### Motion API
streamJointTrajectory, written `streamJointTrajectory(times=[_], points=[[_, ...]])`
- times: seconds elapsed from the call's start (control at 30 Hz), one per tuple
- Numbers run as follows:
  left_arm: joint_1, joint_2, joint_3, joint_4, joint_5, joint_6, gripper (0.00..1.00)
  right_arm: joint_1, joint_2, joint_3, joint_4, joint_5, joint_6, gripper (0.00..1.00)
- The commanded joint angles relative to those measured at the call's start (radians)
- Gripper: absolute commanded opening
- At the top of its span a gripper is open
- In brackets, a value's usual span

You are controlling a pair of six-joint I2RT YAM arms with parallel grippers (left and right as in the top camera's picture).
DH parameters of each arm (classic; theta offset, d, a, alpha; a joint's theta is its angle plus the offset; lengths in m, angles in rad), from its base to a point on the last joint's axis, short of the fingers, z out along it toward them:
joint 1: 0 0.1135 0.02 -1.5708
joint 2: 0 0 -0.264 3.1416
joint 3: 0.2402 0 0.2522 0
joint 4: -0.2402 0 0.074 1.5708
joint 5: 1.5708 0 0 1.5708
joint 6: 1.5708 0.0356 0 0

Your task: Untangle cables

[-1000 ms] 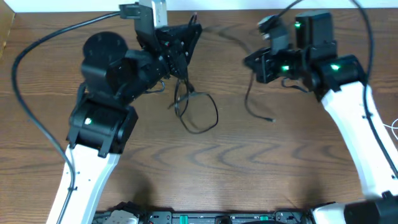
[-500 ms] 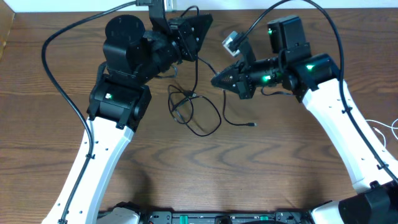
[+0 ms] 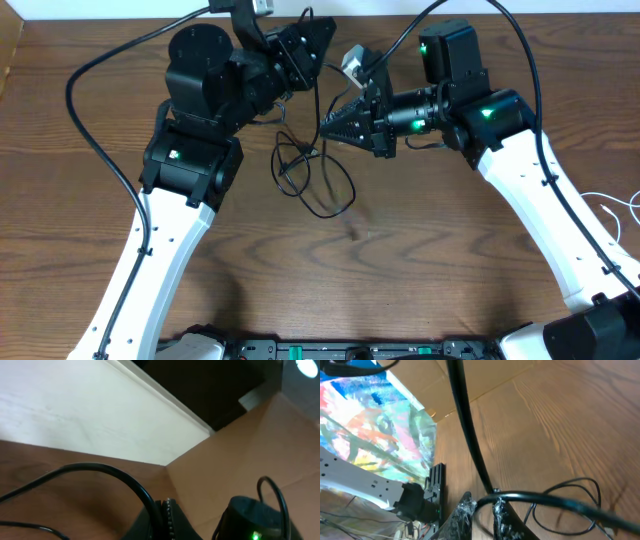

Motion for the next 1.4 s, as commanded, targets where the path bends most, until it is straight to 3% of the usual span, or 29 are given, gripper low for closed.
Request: streamJointTrajectory(times=[0.0,0.33,0.4,0.43,0.5,1.13,1.17,1.3,1.37], points=[[0.003,-0.008,0.011,0.012,-0.004,-0.137,0.08,0.006,-0.005,0.009,0.02,-0.037,-0.002,0.11],[0.001,-0.009,0.011,0.019,0.027,-0.208,0.08,0.006,-0.005,0.009,0.077,-0.028,-0.002,0.13],[0.001,-0.009,0.011,0.026,0.047,-0.222,0.08,0.006,-0.005,0.009,0.086,-0.025,-0.003,0.16],[0.001,-0.009,0.011,0.03,0.056,-0.225,0.08,0.006,-0.005,0.009,0.086,-0.021,-0.003,0.23],[0.001,-0.009,0.011,0.038,0.06,-0.226,0.08,0.006,-0.005,0.009,0.086,-0.022,-0.003,0.27],[-0.035,-0.009,0.011,0.09,0.079,-0.293,0.08,0.023,-0.005,0.009,0.14,0.061,-0.002,0.27],[-0.035,-0.009,0.011,0.091,0.078,-0.293,0.07,0.023,-0.005,0.009,0.144,0.061,-0.002,0.26],[-0.034,-0.009,0.011,0.091,0.078,-0.293,0.08,0.023,-0.005,0.009,0.173,0.061,0.025,0.01],[-0.034,-0.009,0.011,0.091,0.078,-0.293,0.07,0.023,-0.005,0.009,0.177,0.061,0.025,0.01]])
